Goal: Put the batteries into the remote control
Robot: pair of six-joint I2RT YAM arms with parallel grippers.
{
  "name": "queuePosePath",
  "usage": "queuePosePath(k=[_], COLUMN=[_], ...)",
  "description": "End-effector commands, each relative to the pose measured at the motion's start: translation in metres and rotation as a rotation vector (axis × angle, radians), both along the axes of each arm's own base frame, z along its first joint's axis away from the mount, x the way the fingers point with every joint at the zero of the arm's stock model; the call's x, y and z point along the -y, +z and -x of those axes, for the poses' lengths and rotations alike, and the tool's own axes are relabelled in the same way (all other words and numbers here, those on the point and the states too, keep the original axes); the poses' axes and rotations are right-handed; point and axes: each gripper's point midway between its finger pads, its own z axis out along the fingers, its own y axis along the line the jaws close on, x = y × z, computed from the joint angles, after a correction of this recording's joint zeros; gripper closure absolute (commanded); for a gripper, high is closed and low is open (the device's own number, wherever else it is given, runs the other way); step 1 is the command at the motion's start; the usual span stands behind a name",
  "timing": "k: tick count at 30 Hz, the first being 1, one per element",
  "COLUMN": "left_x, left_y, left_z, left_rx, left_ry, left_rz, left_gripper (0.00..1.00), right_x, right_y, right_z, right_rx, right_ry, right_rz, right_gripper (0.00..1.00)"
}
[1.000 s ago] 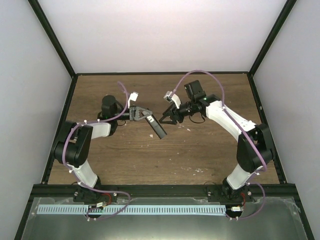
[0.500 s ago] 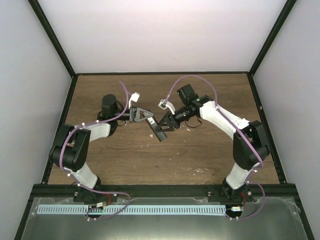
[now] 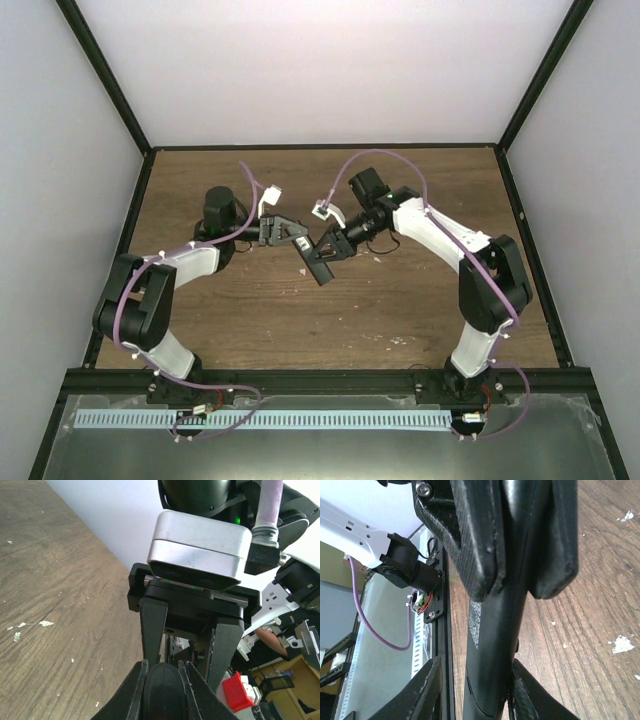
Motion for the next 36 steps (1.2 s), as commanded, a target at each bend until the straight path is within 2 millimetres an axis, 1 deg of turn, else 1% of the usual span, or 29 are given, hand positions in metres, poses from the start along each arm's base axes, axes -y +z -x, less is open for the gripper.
queuePosePath(k=[1,18,20,21,26,30,32,33,35,36], left_x=[0.002,0.002,0.002,0.002,0.002,-0.001,-0.010,-0.018,-0.041,-0.057], left_y=[0.014,0.021,0.021,0.020,0.016,0.012,0.008,0.006,0.003,0.000], left_z=[0.005,0.010,0.011,0.011,0.010,0.004,-0.003,-0.010,-0.024,-0.032], left_rx=[0.077,0.109,0.112,0.111,0.107,0.099,0.089,0.080,0.061,0.044], left_ry=[-0.027,-0.030,-0.029,-0.027,-0.014,0.015,0.063,0.106,0.208,0.273], left_rz=[0.012,0.020,0.020,0.019,0.015,0.004,0.000,0.001,0.013,0.017], left_gripper=[1.00,1.00,0.93,0.88,0.58,0.39,0.35,0.34,0.33,0.33], right_x=[-0.007,-0.011,-0.011,-0.011,-0.010,-0.007,-0.005,-0.003,0.003,0.007], right_y=[0.012,0.009,0.010,0.010,0.007,0.002,-0.003,-0.007,-0.016,-0.021], right_z=[0.003,0.011,0.011,0.011,0.010,0.008,0.006,0.004,-0.002,-0.006], right_rx=[-0.010,-0.044,-0.044,-0.043,-0.034,-0.014,0.000,0.013,0.037,0.052], right_ry=[0.040,0.074,0.076,0.076,0.069,0.051,0.032,0.018,-0.019,-0.047], right_rz=[-0.047,-0.067,-0.067,-0.068,-0.054,-0.024,0.004,0.026,0.075,0.111], right_gripper=[0.73,0.93,0.94,0.95,0.99,0.99,0.99,0.99,0.99,0.99])
